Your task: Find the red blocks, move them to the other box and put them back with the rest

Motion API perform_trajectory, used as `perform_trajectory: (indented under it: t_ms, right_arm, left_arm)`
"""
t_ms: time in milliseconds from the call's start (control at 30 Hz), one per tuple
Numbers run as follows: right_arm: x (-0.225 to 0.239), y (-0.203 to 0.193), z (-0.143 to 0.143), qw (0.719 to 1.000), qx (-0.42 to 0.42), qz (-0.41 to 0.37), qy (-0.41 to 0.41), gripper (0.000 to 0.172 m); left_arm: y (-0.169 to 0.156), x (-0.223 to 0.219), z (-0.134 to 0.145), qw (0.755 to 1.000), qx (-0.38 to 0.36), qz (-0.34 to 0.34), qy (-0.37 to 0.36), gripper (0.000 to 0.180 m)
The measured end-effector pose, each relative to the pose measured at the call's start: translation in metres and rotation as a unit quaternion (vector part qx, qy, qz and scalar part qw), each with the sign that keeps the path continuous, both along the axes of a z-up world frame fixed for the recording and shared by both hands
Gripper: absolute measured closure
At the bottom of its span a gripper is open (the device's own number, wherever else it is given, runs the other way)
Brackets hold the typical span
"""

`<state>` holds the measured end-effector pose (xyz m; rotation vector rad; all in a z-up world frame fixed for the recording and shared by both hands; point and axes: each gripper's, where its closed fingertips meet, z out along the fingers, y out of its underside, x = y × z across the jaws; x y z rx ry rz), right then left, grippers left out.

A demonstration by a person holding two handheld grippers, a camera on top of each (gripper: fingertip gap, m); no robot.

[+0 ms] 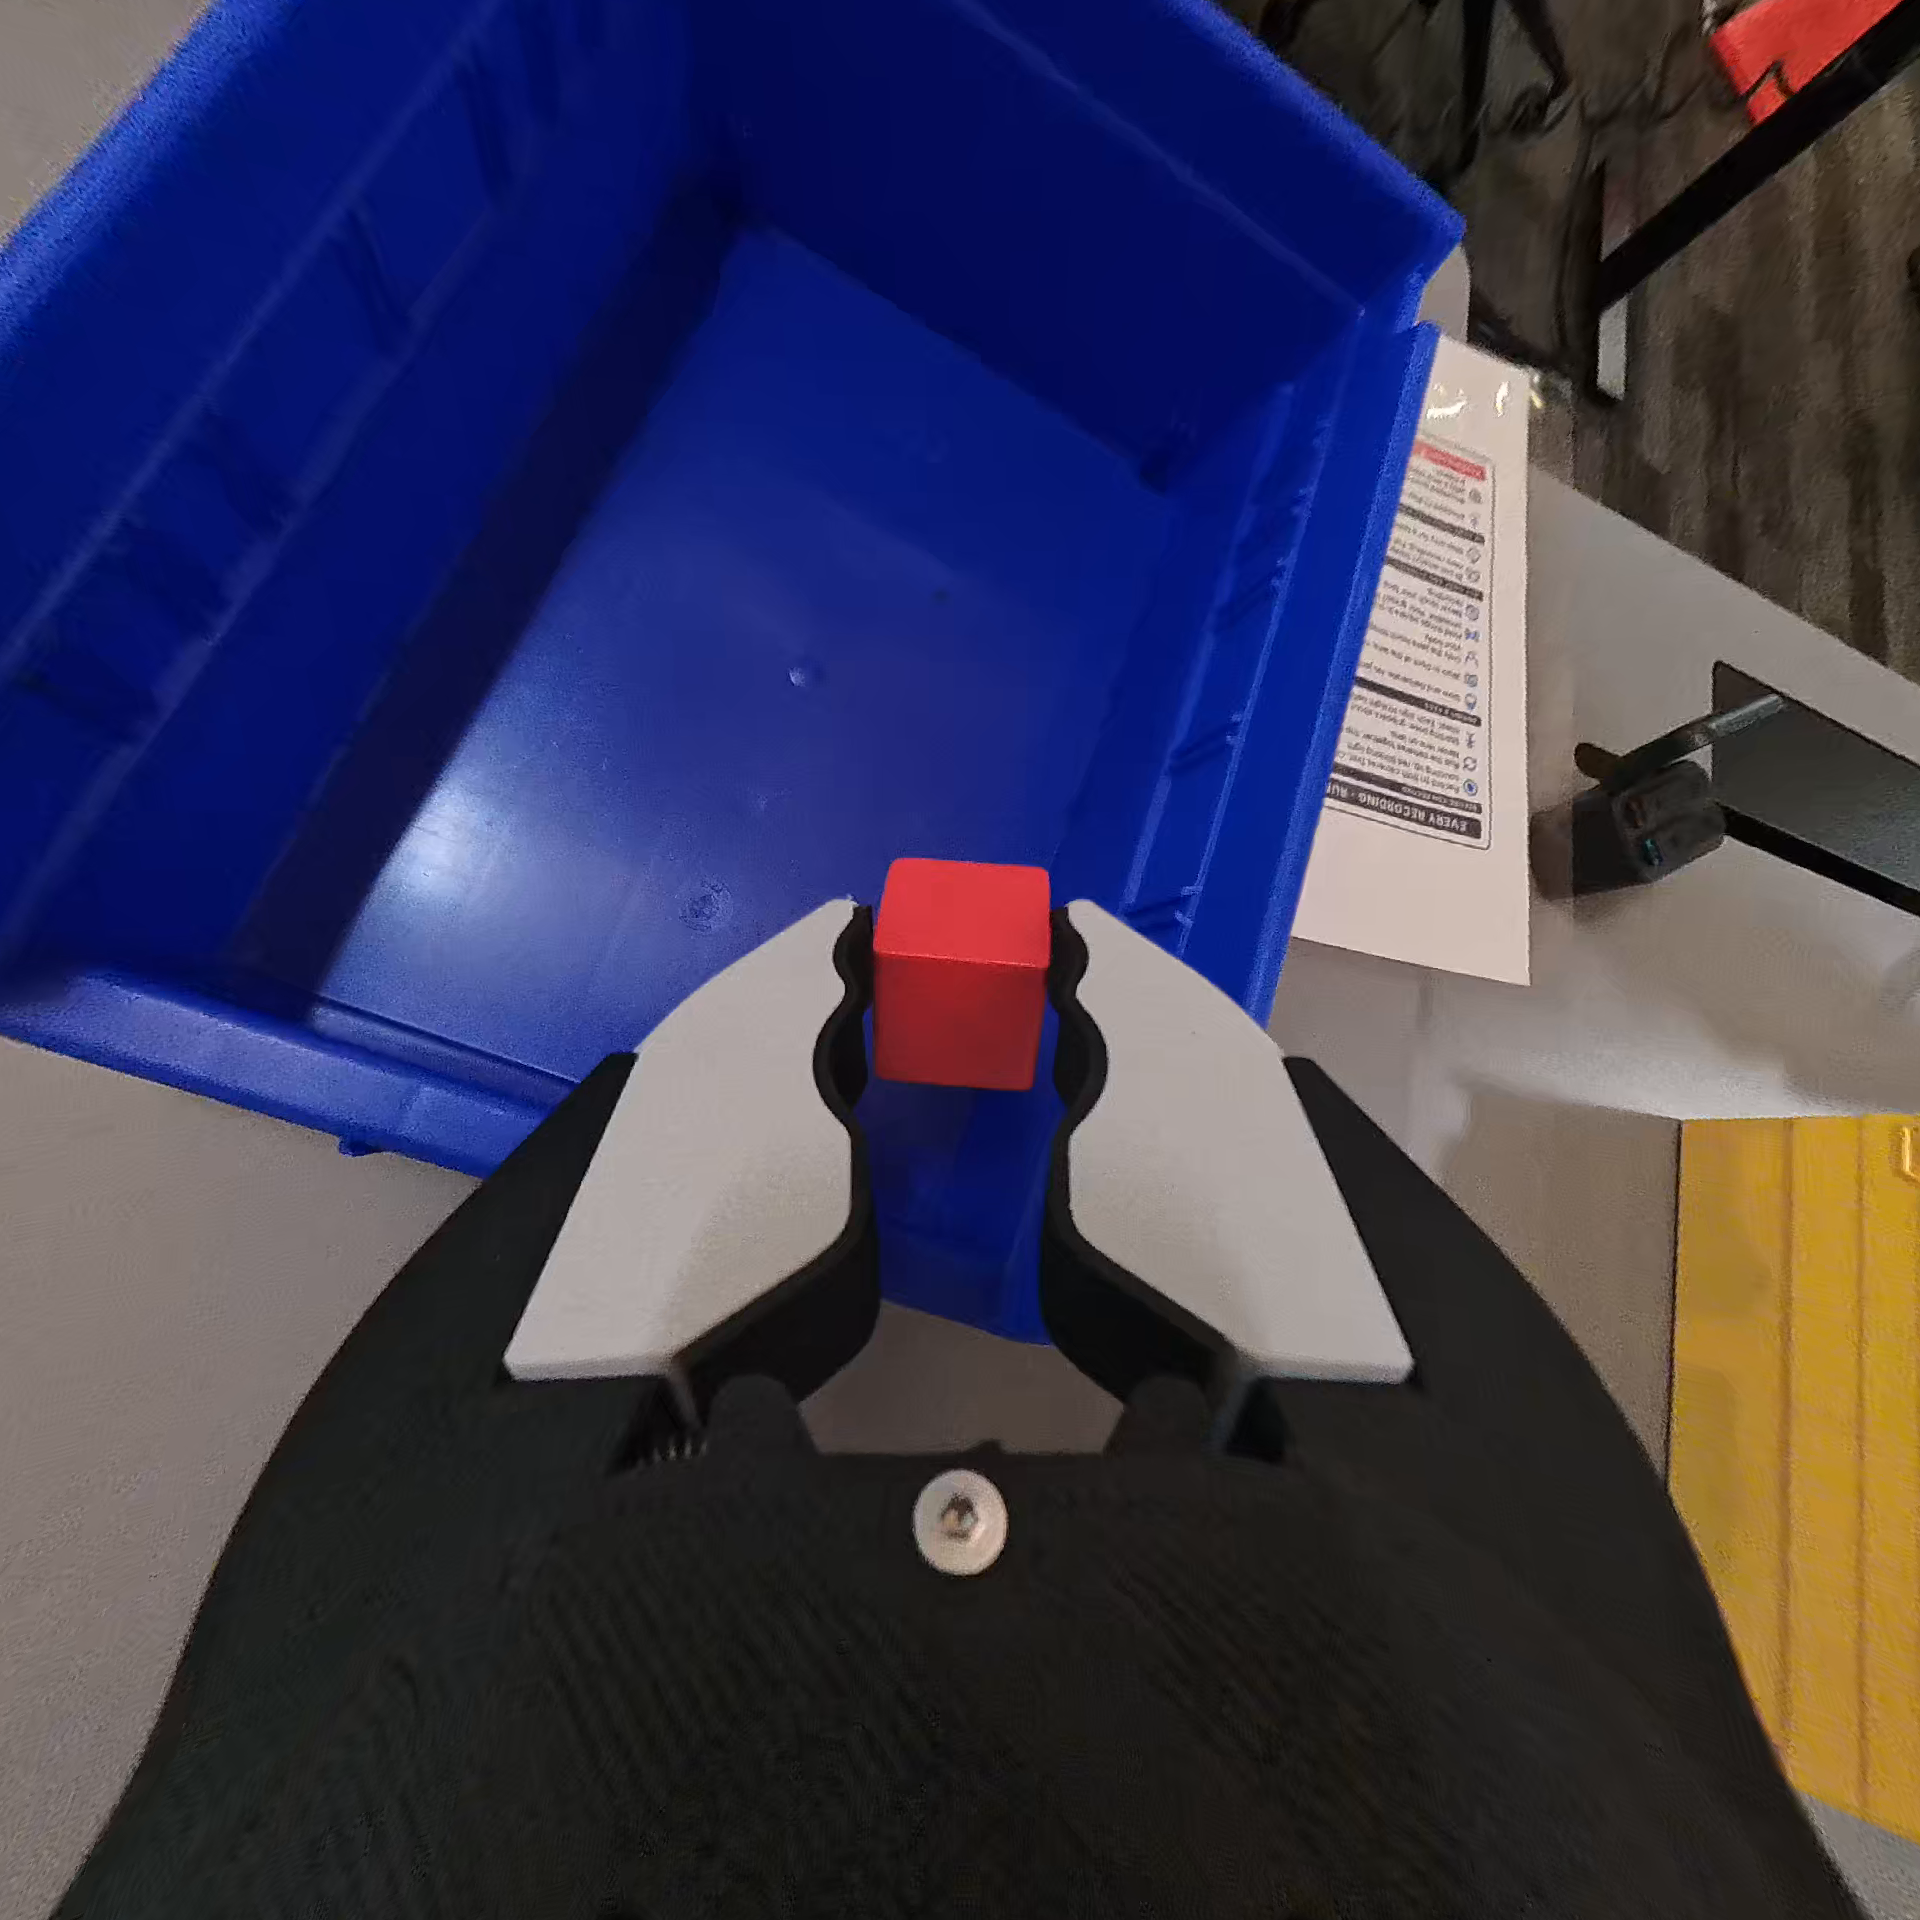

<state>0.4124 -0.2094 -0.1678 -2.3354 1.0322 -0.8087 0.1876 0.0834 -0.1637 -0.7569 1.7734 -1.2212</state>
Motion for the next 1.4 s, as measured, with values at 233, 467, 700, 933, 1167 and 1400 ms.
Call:
perform_trajectory:
  t_ms: [233, 467, 700, 933, 1167, 1400]
  right_arm:
    - [-0.001, -0.009, -0.031, 0.996, -0.053, -0.013, 0.067, 0.139]
    - [-0.004, -0.019, -0.038, 0.991, -0.117, -0.026, 0.067, 0.125]
    - [-0.027, 0.001, 0.006, 0.999, -0.022, -0.017, -0.034, 0.116]
    - [-0.111, 0.098, 0.080, 0.923, 0.325, 0.138, -0.154, 0.117]
    - [-0.151, 0.123, 0.073, 0.905, 0.336, 0.194, -0.176, 0.117]
    - [-0.152, 0.133, 0.070, 0.890, 0.369, 0.213, -0.160, 0.119]
  left_arm:
    - [0.001, 0.003, -0.009, 1.000, -0.009, 0.008, 0.027, 0.129]
    - [-0.001, 0.003, -0.012, 0.998, -0.030, 0.008, 0.056, 0.119]
    - [0.002, 0.004, -0.007, 0.994, -0.081, 0.011, 0.071, 0.115]
    - [0.024, -0.008, 0.034, 0.987, -0.146, 0.022, 0.059, 0.114]
    - [0.130, -0.058, 0.085, 0.982, -0.156, 0.087, 0.066, 0.130]
    - [0.281, -0.088, 0.062, 0.962, 0.210, 0.071, 0.158, 0.134]
